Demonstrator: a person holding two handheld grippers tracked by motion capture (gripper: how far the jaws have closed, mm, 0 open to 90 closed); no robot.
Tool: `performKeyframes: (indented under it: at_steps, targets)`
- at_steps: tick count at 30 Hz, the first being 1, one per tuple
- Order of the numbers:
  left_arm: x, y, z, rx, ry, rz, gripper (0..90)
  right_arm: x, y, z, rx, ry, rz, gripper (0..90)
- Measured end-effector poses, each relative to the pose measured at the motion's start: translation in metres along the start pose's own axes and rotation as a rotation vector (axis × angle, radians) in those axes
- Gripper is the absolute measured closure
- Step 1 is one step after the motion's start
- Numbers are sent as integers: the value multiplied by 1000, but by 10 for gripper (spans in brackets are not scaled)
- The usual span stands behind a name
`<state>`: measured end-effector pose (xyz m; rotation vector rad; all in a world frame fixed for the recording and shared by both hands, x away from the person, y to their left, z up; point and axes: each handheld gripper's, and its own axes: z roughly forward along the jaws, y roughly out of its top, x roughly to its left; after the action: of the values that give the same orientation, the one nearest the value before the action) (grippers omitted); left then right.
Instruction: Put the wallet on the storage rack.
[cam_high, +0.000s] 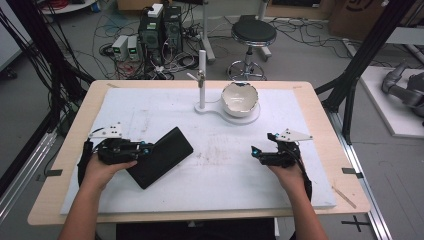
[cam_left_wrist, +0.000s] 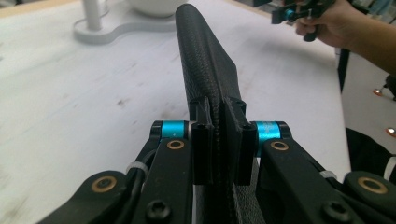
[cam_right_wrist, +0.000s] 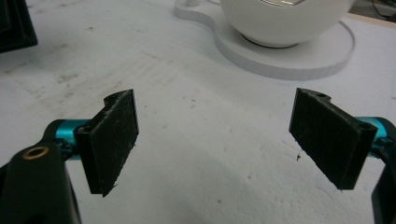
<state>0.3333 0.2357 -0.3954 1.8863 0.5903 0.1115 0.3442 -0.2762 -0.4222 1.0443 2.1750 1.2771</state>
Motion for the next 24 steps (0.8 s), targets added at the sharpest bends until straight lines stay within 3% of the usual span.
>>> performKeyframes:
  at_steps: [6, 7, 8, 9, 10, 12, 13, 14, 15, 18, 21, 24]
  targets:
    - [-17, 16, 18, -16, -69, 64, 816, 10, 10, -1, -39, 74, 4, 159]
    - [-19, 19, 22, -20, -87, 72, 816, 15, 14, -1, -53, 119, -8, 159]
    - [-22, 20, 24, -22, -99, 80, 816, 15, 14, -1, -53, 119, -8, 159]
    - [-26, 23, 29, -31, -114, 90, 815, 21, 19, 0, -64, 170, -21, 159]
    - [-29, 24, 33, -32, -131, 101, 815, 21, 19, 0, -64, 170, -21, 159]
    - [-36, 28, 40, -25, -157, 124, 815, 26, 23, 2, -76, 236, -38, 159]
    - [-42, 31, 45, -25, -180, 143, 815, 33, 26, 4, -75, 298, -52, 159]
    - [-42, 31, 45, -25, -180, 143, 814, 33, 26, 4, -75, 298, -52, 159]
    - [-45, 32, 48, -25, -194, 153, 815, 40, 29, 6, -78, 368, -67, 159]
    - [-50, 34, 52, -26, -217, 174, 814, 45, 30, 9, -75, 409, -75, 159]
    - [-54, 35, 56, -24, -235, 187, 814, 54, 32, 15, -63, 492, -86, 159]
    - [-52, 33, 57, -21, -242, 193, 814, 55, 32, 17, -48, 518, -71, 160]
